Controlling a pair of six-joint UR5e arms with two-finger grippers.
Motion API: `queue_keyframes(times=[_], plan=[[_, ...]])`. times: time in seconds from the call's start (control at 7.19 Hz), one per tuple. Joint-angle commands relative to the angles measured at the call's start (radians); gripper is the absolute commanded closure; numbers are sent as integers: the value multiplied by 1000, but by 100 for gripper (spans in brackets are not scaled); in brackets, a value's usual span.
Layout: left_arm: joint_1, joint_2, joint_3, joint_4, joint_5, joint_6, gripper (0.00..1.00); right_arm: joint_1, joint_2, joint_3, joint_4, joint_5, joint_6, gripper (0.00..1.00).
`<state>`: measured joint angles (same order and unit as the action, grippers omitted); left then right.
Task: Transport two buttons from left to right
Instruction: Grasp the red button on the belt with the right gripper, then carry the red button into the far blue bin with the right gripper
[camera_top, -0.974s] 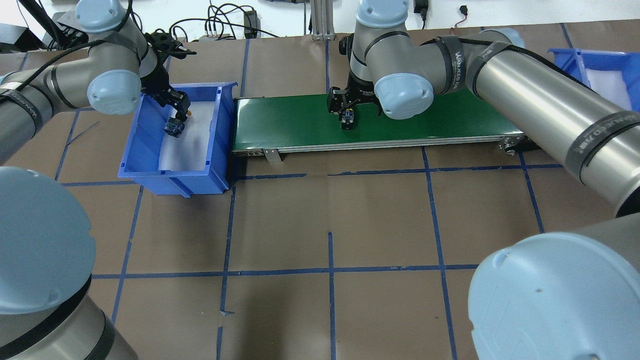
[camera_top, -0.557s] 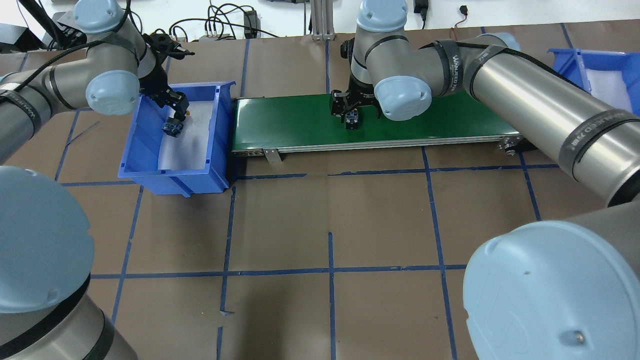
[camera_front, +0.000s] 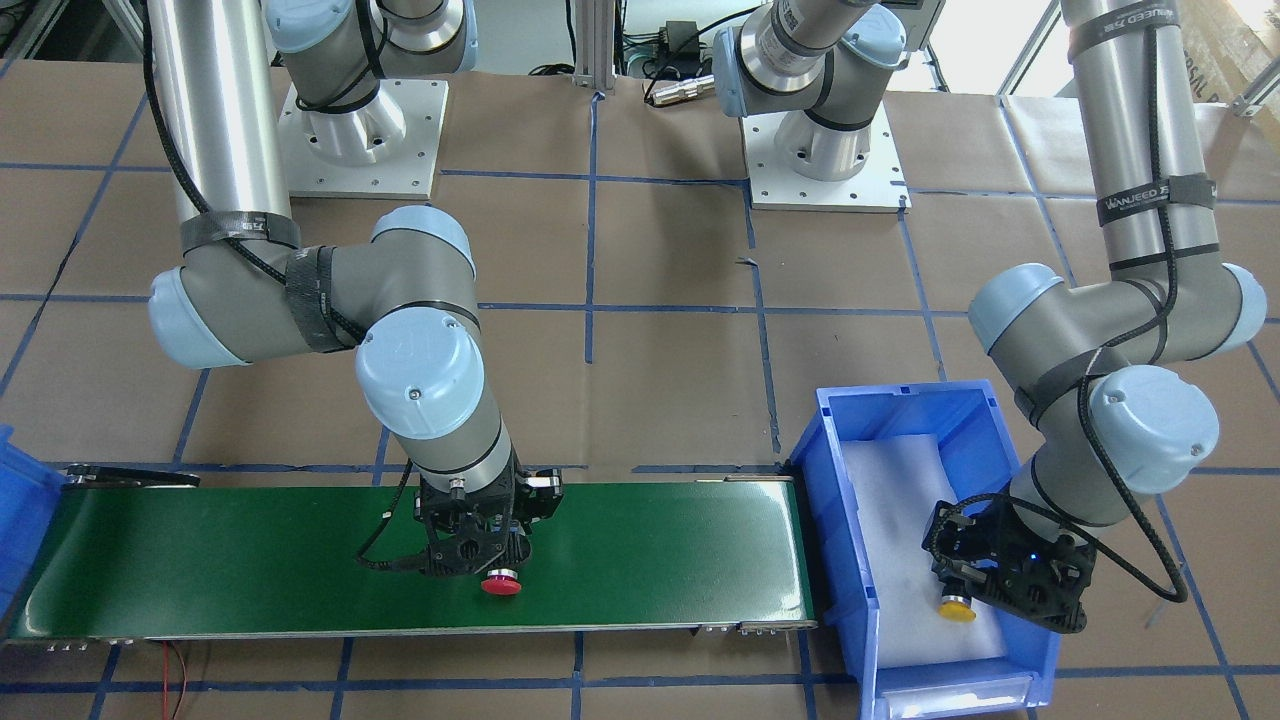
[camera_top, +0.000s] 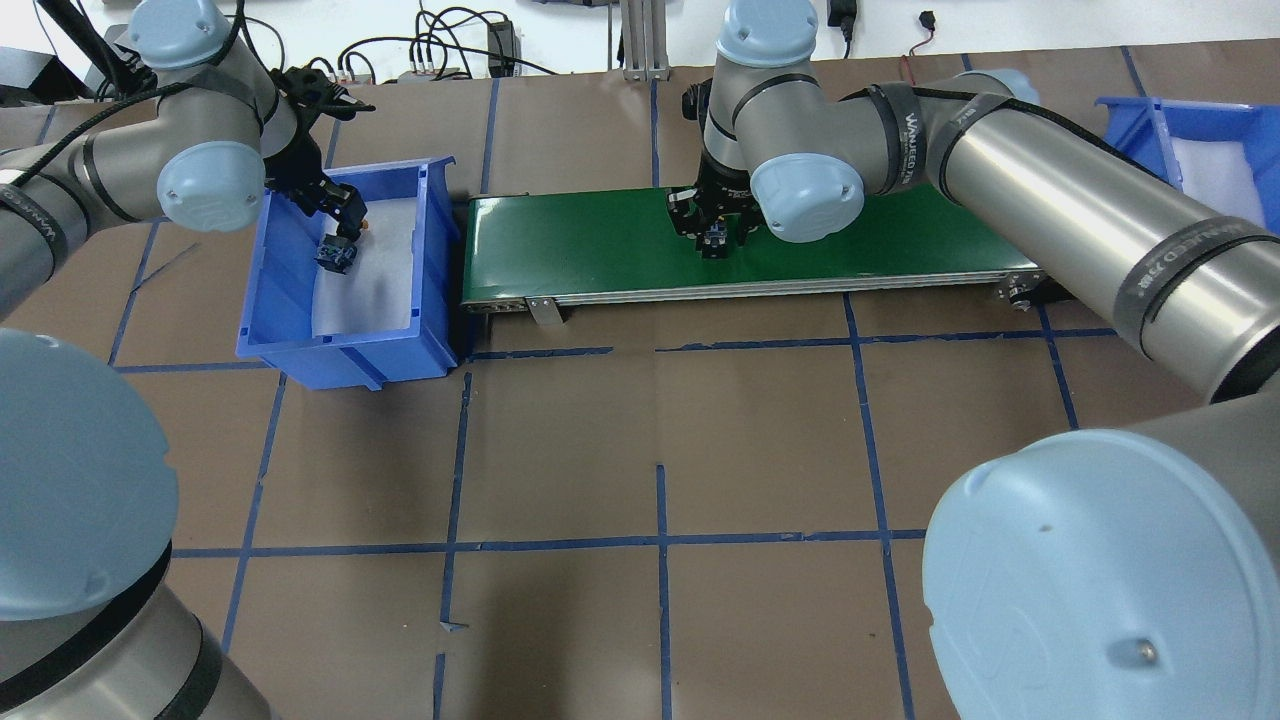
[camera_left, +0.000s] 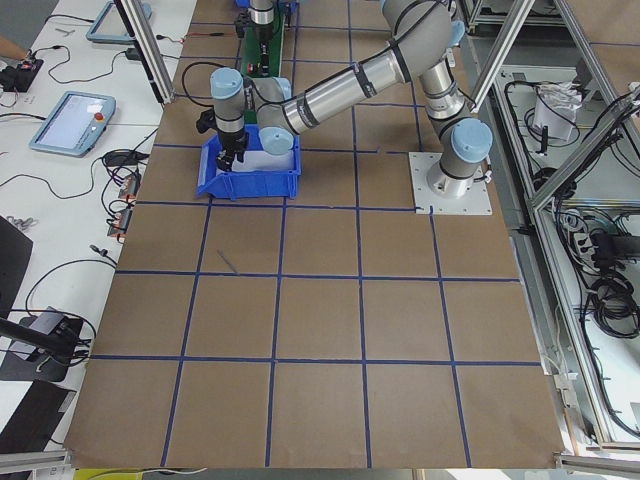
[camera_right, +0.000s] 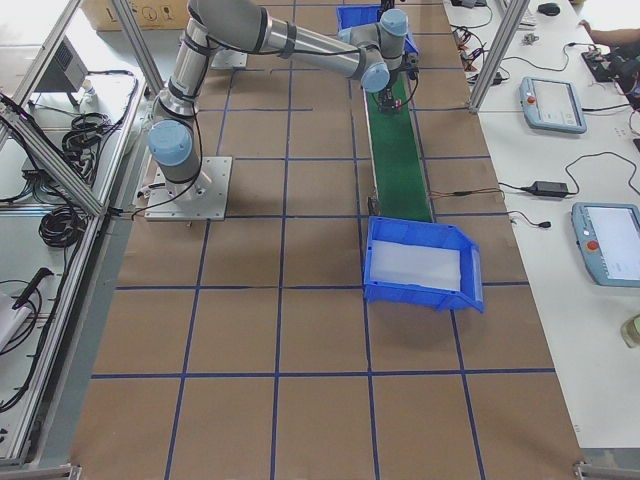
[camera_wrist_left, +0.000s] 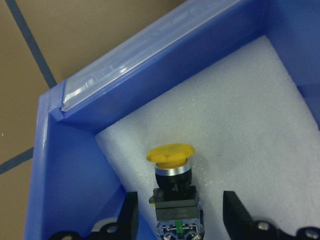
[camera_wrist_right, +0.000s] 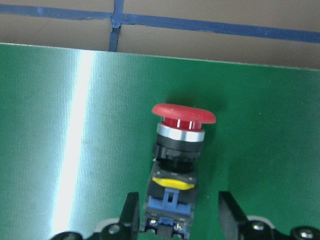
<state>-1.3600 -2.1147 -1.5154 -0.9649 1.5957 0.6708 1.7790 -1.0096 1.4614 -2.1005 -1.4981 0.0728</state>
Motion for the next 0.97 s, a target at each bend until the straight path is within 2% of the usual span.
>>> queue_keyframes(times=[0.0,0.14,0.42,0.83], plan=[[-10,-8,1,0,-2,-10,25,-22,-9,-16,1,-5,-159,95],[-14,-10,3,0,0,-29,25,-62,-20,-62,52,-13,-218,95],[-8,-13,6,2,-3,-30,28,-160,-85,-130,236,-39,-319,95],[-10,-51,11,52,-7,-22,31,-457,-199,-122,429,-88,-590,94]])
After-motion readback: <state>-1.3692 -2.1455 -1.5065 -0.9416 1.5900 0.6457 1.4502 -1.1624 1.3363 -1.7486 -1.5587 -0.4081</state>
